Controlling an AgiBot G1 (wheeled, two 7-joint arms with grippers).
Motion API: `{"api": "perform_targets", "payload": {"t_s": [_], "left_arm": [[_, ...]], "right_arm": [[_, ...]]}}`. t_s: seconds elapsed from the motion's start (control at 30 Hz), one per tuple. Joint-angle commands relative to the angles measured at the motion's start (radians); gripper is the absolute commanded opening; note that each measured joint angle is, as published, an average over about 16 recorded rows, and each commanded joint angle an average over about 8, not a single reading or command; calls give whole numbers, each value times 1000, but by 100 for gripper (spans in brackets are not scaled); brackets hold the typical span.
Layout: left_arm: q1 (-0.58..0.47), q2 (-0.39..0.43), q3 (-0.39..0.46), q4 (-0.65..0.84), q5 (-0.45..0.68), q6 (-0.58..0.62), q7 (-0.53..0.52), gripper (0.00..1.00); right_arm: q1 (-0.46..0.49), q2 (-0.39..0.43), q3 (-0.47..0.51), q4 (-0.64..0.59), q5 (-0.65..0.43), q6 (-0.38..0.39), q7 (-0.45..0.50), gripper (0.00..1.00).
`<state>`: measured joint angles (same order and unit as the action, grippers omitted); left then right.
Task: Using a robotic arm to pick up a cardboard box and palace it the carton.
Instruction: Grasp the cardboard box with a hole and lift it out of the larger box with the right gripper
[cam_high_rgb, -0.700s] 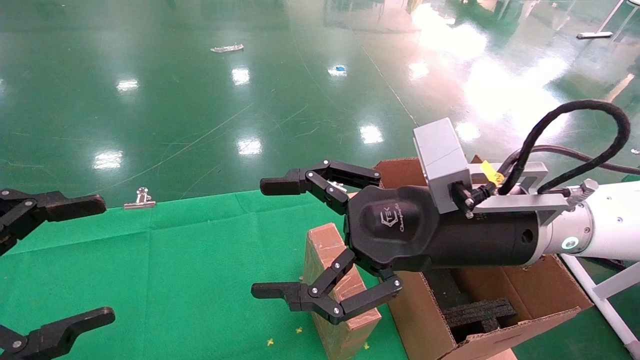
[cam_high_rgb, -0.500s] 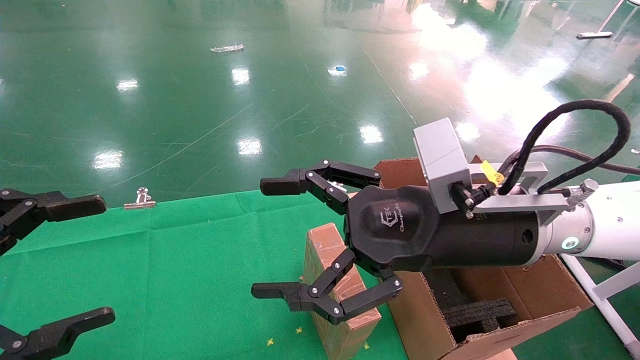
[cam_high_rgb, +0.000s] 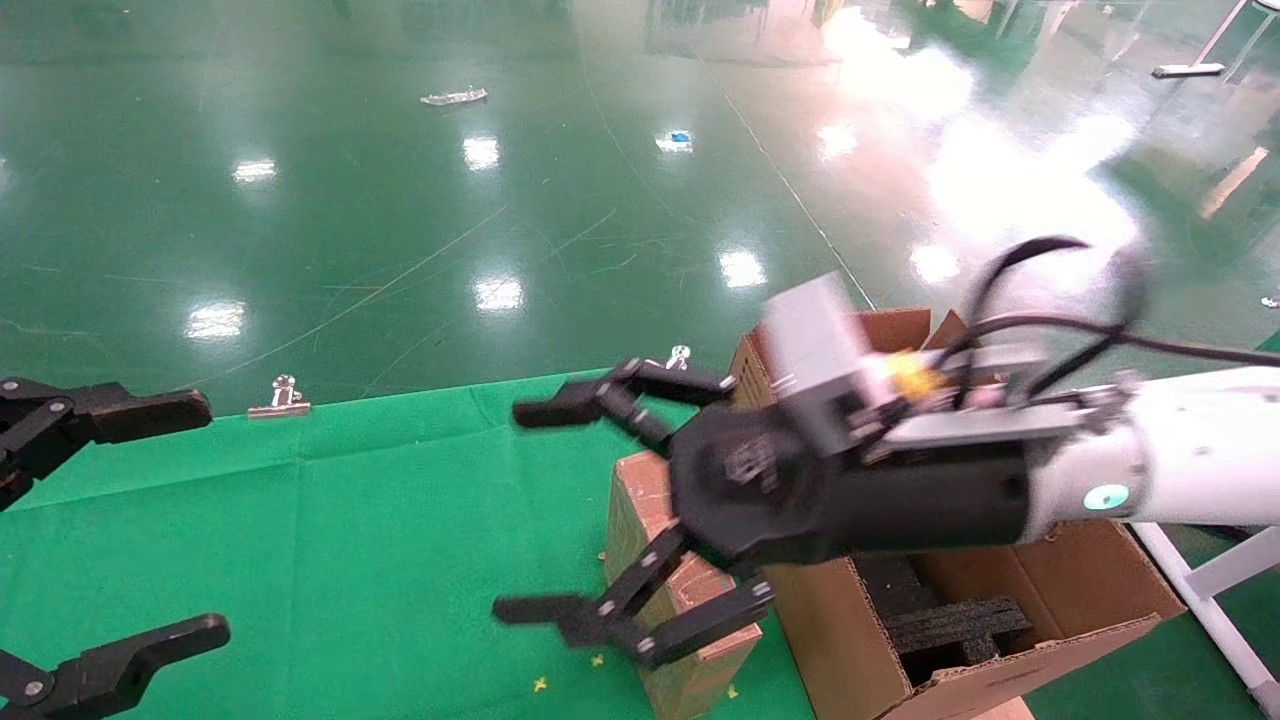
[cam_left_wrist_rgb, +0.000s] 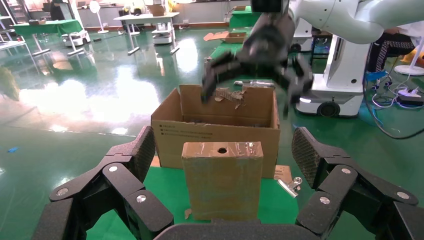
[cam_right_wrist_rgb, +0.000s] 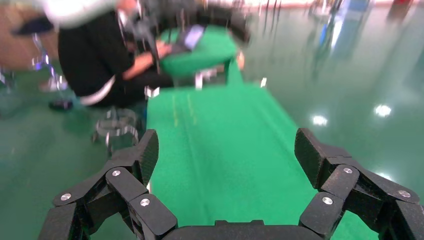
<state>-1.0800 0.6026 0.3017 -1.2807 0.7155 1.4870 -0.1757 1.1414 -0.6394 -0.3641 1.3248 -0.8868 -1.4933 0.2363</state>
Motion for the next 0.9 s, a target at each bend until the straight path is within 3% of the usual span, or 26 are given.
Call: {"api": "perform_targets", "payload": {"t_s": [0.03,0.43,0.6,0.9], "left_arm": [[0,0,0,0,0,0,0,100],[0,0,1,0,0,0,0,100],[0,0,1,0,-1,0,1,100],[-1,0,1,0,-1,0,1,100]], "right_arm": [[13,-4,-22,19,-43,11,25,100],[351,-135,-330,34,-445,-79,33,100],[509,-144,-464,34,-520,-88,63,100],[804,-145,-771,34,-555,-96,145,100]]}}
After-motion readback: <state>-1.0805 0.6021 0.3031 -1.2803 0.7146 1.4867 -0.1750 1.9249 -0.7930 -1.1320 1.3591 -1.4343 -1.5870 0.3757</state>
